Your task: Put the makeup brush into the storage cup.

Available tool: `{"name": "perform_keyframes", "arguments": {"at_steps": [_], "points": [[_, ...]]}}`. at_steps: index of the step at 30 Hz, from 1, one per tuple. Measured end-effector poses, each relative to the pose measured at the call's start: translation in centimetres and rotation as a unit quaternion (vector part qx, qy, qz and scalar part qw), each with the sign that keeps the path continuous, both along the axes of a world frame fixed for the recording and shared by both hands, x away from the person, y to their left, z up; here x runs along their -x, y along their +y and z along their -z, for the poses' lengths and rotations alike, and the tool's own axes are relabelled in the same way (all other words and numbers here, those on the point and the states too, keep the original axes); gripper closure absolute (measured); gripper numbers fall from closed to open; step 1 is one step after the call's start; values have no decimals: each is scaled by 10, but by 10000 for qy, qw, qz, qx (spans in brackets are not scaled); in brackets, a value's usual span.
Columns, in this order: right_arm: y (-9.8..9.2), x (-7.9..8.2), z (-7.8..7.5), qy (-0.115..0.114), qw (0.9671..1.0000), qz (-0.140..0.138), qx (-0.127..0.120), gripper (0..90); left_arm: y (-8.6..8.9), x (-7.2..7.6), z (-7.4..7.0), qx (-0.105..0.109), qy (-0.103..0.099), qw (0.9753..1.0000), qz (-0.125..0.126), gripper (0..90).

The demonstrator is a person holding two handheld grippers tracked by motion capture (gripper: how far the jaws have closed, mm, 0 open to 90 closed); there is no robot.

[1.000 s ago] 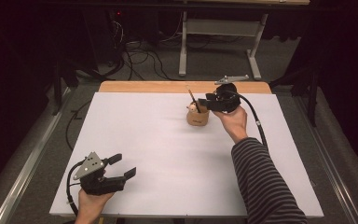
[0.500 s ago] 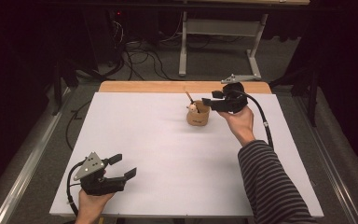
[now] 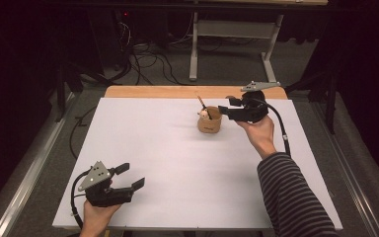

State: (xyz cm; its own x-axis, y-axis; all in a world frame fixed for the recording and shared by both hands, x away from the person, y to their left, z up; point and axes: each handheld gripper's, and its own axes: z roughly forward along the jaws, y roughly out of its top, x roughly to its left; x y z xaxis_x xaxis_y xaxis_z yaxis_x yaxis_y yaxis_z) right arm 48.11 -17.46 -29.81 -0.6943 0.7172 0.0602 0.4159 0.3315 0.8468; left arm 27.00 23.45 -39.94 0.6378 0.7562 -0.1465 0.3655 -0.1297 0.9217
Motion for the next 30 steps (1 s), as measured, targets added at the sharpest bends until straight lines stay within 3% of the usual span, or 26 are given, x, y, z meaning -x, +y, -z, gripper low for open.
{"name": "perform_keyframes", "arguments": {"at_steps": [7, 25, 30], "points": [[-9, 6, 1, 22, 10000, 1, -23, 441, -1, 0, 0, -8, 3, 10000, 3, 243], [-19, 23, -5, -179, 9998, -66, -112, 433, -1, 0, 0, 5, -9, 10000, -7, 244], [-20, 28, -6, -241, 9997, -71, 60, 427, -1, 0, 0, 5, -11, 10000, 0, 244]]}}
